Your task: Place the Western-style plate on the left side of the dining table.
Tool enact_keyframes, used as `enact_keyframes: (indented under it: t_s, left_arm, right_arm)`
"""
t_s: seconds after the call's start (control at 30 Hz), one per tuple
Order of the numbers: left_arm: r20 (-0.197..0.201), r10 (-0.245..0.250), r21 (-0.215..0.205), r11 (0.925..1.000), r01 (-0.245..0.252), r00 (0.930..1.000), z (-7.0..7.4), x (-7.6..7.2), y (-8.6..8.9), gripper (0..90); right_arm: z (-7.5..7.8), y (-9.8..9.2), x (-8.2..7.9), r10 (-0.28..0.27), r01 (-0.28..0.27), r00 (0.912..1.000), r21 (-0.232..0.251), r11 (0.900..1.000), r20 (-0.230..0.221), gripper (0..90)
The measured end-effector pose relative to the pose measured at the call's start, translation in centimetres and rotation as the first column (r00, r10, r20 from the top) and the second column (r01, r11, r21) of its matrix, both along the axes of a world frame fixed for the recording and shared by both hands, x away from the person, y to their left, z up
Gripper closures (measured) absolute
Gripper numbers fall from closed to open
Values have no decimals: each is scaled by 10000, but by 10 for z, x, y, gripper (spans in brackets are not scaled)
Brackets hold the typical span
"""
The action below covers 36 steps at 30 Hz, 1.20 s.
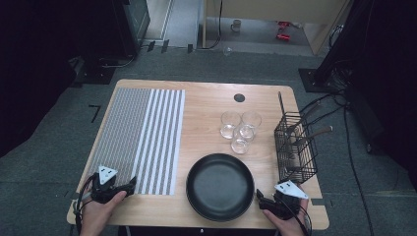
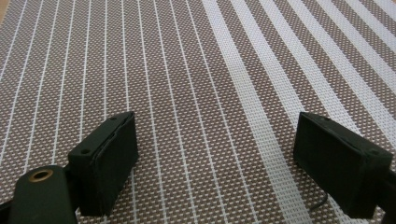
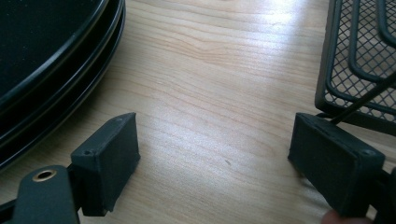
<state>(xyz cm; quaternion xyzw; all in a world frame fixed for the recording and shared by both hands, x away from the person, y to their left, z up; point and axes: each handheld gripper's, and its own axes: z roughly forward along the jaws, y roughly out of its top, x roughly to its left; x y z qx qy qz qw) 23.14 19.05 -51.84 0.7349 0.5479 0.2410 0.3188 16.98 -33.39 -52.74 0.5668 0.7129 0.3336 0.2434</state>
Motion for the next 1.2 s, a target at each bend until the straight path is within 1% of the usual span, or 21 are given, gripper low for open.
enact_keyframes:
  t_s: [0.1,0.13,0.2,0.33,0.4,0.47,0.53,0.57,0.67,0.7,0.73,0.77,0.83,0.87,0.9,0.93,0.97,1.0,1.03,1.17,1.2]
  left_arm:
    - [-78,34,13,10000,-34,10000,1,0,-1,138]
    - [-110,73,36,10000,-73,9999,1,0,-1,137]
    - [-96,91,57,9999,-90,9999,2,0,-3,136]
    - [-35,3,-44,10000,-3,10000,4,-2,-6,136]
    - [105,-56,-98,9999,57,9999,7,-3,-8,136]
    - [165,-132,-176,9998,135,9998,9,-3,-12,137]
    - [229,-240,-300,9992,247,9994,11,-5,-17,137]
    - [252,-309,-398,9987,319,9992,12,-5,-19,138]
    - [365,-568,-650,9961,591,9977,16,-10,-28,139]
    - [389,-655,-757,9948,683,9971,18,-11,-32,139]
    - [487,-847,-983,9912,892,9952,21,-14,-39,139]
    - [487,-847,-983,9912,892,9952,21,-14,-39,140]
    - [583,-1025,-1075,9883,1083,9930,24,-16,-47,141]
    - [601,-1121,-1142,9864,1184,9919,25,-17,-51,142]
    - [612,-1215,-1228,9841,1283,9907,25,-17,-55,142]
    - [619,-1405,-1329,9801,1477,9881,27,-16,-62,146]
    - [619,-1405,-1329,9801,1477,9881,27,-16,-62,146]
    - [628,-1599,-1435,9754,1674,9851,28,-16,-69,146]
    - [628,-1599,-1435,9754,1674,9851,28,-16,-69,147]
    - [667,-1858,-1640,9671,1945,9803,31,-15,-81,148]
    - [677,-1954,-1667,9646,2042,9784,32,-15,-85,148]
  right_arm:
    - [0,-1,0,58,-57,10000,146,9999,-33,142]
    - [0,-2,0,117,-116,9999,283,9995,-49,138]
    - [1,-3,0,159,-157,9999,399,9991,-52,138]
    - [1,-3,0,149,-147,9999,422,9990,-52,150]
    - [1,-3,0,79,-79,10000,416,9991,15,172]
    - [4,-3,-3,-116,104,9995,388,9992,296,255]
    - [5,-3,-6,-331,316,9980,289,9991,534,305]
    - [7,-3,-8,-441,424,9968,270,9987,673,324]
    - [11,-4,-10,-587,551,9952,468,9974,789,343]
    - [13,-5,-11,-590,546,9949,555,9970,816,356]
    - [17,-5,-12,-630,558,9936,778,9954,941,391]
    - [17,-5,-12,-630,558,9936,778,9954,941,391]
    - [21,-5,-13,-614,501,9918,1007,9937,1121,411]
    - [24,-3,-13,-564,433,9908,1065,9934,1231,429]
    - [24,-3,-13,-564,433,9908,1065,9934,1231,429]
    - [25,-1,-14,-549,399,9893,1117,9929,1351,444]
    - [25,-1,-14,-549,399,9893,1117,9929,1351,444]
    - [26,2,-14,-552,336,9866,1399,9896,1534,457]
    - [26,2,-14,-552,336,9866,1399,9896,1534,457]
    - [28,7,-16,-419,153,9862,1639,9864,1603,473]
    - [28,8,-15,-457,188,9858,1645,9862,1618,473]
